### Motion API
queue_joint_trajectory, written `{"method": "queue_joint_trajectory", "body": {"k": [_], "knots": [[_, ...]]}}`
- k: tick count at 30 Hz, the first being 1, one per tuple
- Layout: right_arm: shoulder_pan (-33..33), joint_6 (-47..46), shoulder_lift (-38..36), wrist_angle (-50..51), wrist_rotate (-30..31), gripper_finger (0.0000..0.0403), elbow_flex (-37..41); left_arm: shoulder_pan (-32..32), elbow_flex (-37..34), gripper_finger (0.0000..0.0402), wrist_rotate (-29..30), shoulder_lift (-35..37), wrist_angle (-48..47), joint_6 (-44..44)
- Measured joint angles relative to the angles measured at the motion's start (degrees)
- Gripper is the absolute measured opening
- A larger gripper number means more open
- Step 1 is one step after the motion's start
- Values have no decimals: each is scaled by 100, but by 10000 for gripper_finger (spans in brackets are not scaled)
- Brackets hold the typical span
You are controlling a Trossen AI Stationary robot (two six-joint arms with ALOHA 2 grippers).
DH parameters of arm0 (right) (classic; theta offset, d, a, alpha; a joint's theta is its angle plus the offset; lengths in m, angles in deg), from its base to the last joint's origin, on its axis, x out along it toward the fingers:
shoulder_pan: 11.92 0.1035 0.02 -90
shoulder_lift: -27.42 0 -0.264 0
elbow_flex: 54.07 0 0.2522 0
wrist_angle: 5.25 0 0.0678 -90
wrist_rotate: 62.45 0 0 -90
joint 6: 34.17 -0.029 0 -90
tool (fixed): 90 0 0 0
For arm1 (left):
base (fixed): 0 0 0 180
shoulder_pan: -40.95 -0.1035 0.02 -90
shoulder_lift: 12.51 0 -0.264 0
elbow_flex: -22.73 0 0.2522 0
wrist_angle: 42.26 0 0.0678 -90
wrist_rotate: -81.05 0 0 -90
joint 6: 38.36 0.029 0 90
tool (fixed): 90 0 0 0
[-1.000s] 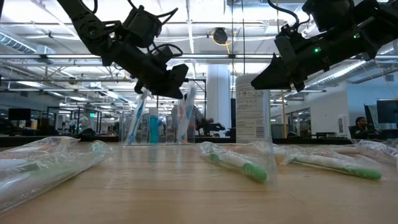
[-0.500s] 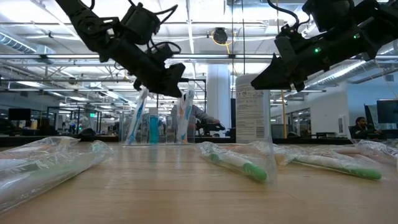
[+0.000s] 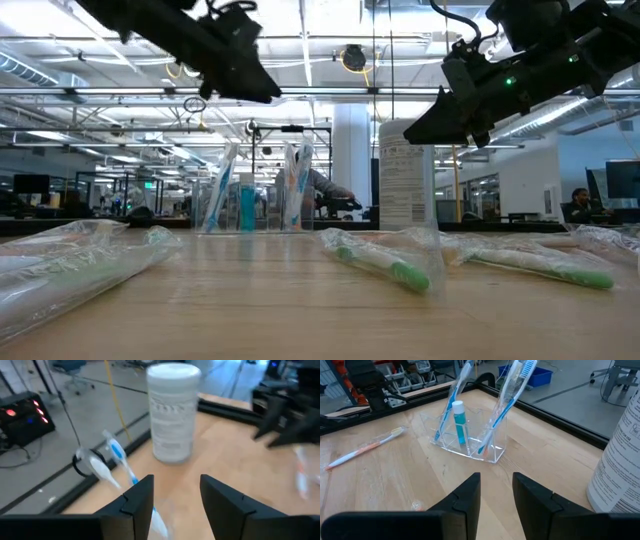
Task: Pick & Place toothbrushing station
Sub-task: Put the orange toothbrush into the transparent organizer
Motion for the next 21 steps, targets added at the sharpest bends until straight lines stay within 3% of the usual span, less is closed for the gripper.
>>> {"method": "queue_joint_trajectory", "body": {"k": [7,14,21], "knots": [[2,-93,0,0,-171,105,0,576,2,168,-54,622,-1697,-1027],[0,-60,0,-2,-143,105,0,1093,0,168,-1039,682,-3400,-2869],[-59,853,0,-738,-125,105,0,1542,0,168,-1112,501,-4863,-3696]]}}
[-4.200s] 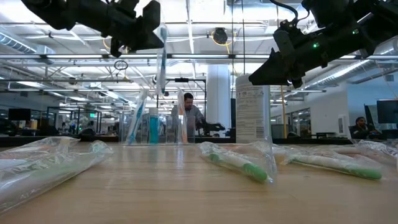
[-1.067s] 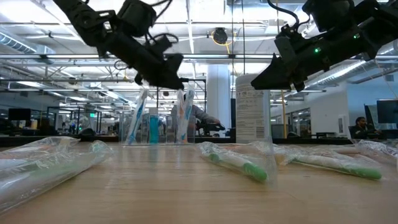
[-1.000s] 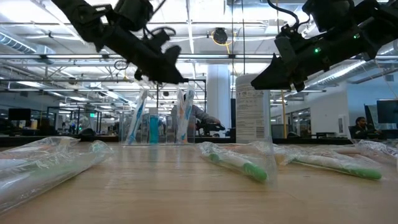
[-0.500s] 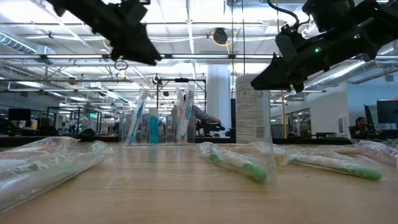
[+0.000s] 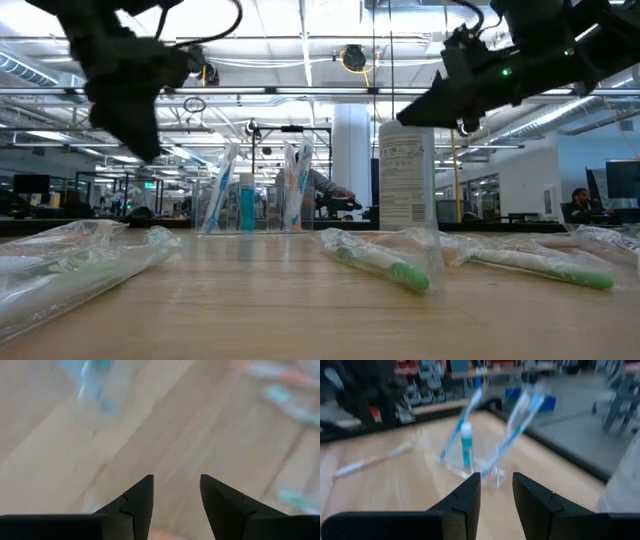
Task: Pick & Place toothbrushing station
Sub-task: Put the orange toothbrush into the transparent organizer
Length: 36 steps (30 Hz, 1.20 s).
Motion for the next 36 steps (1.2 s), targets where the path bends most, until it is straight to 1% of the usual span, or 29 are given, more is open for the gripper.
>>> {"method": "queue_joint_trajectory", "body": {"k": [3,5,10,12,14,18,22,24,26,31,34,36], "knots": [[-42,276,0,-545,-2,105,0,211,-33,168,13,-90,-573,-866],[-67,393,-2,-766,-3,105,0,371,-196,168,13,-120,-654,-1385],[-145,692,-2,-936,-2,105,0,766,-871,168,-228,-133,-347,-2789],[-174,709,-2,-931,-3,105,0,901,-1172,168,-224,-135,-1,-3303],[-179,692,-2,-904,-3,105,0,986,-1426,168,-98,-135,453,-3567],[-179,672,-2,-810,-4,105,0,1021,-1750,168,160,-133,1141,-3575],[-179,407,-2,-786,-4,105,0,907,-1872,167,332,-125,1228,-3514],[-179,234,-2,-778,-4,105,0,846,-1907,160,362,-122,1236,-3332],[-177,78,-2,-735,-20,105,0,791,-1915,141,366,-122,1229,-3139],[-168,-347,-2,-402,-23,105,0,659,-1938,69,460,-132,1373,-2724],[-168,-698,-2,-101,-26,105,0,588,-1941,28,751,-134,1752,-2565],[-168,-918,-2,106,-25,105,0,552,-1941,9,930,-126,2145,-2307]]}}
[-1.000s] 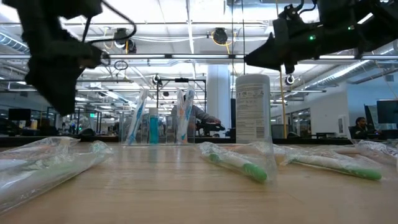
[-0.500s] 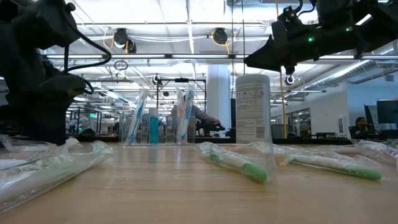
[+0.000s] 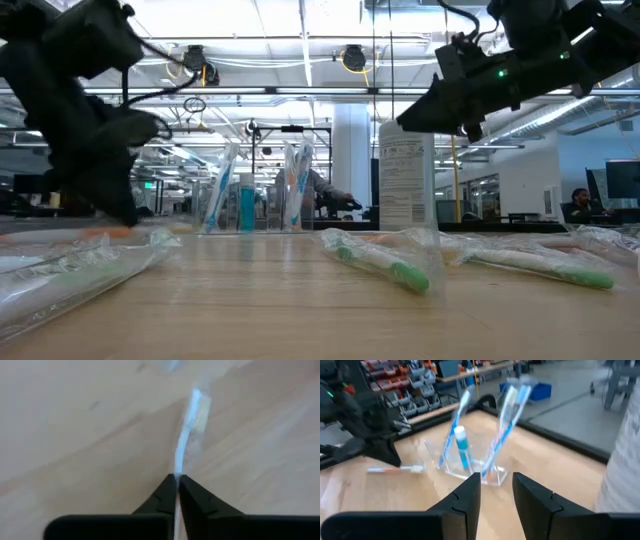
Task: Pick & Place toothbrushing station
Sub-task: Put the orange toothbrush into the transparent organizer
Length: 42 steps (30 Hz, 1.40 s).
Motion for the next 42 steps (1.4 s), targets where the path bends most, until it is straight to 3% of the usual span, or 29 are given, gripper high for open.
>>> {"method": "queue_joint_trajectory", "body": {"k": [7,14,24,28,33,42], "knots": [[2,-387,0,244,-2,105,0,-105,156,3,256,240,1094,1002],[2,-529,0,602,-5,105,0,-109,448,2,537,662,2637,2922],[2,-689,0,640,-5,105,0,-502,455,7,3245,668,5165,5601],[2,-680,0,640,-5,105,0,-928,453,4,3195,312,5652,5788],[2,-580,0,592,2,105,0,-1379,447,6,3276,-393,5813,5387],[2,-558,0,594,0,105,0,-1626,451,2,4139,-1293,6247,5219]]}}
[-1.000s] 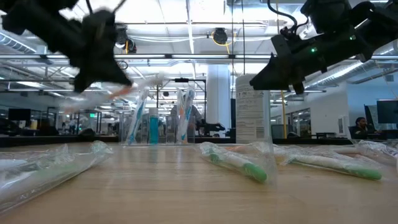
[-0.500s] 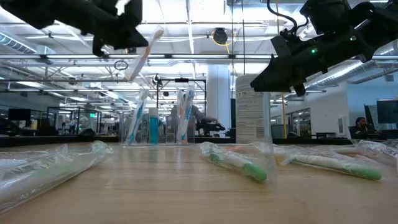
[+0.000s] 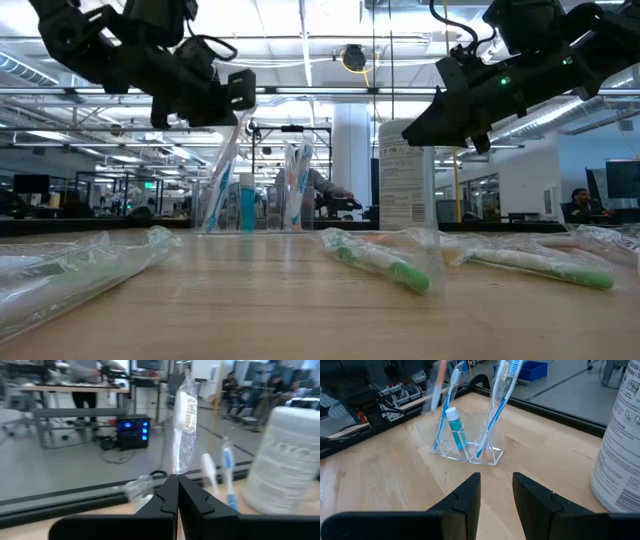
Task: Pick & Place toothbrushing station
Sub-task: Put the orange toothbrush into the transparent organizer
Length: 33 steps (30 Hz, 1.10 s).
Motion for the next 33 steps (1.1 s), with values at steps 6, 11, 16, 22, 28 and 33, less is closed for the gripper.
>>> {"method": "queue_joint_trajectory", "body": {"k": [6,11,16,22,28,33], "knots": [[0,0,0,2,-2,105,0,81,0,2,225,-312,6,115],[0,0,0,2,-2,105,0,163,1,2,557,-332,-98,-368],[0,1,0,2,-2,105,0,342,1,2,670,-331,-627,-661],[0,-51,0,2,-16,105,0,572,1,2,1408,-334,-1839,-1560],[0,-59,0,2,-26,105,0,685,1,5,1414,-334,-2257,-2286],[0,-61,0,2,-26,105,0,719,1,5,1119,-334,-2278,-2208]]}}
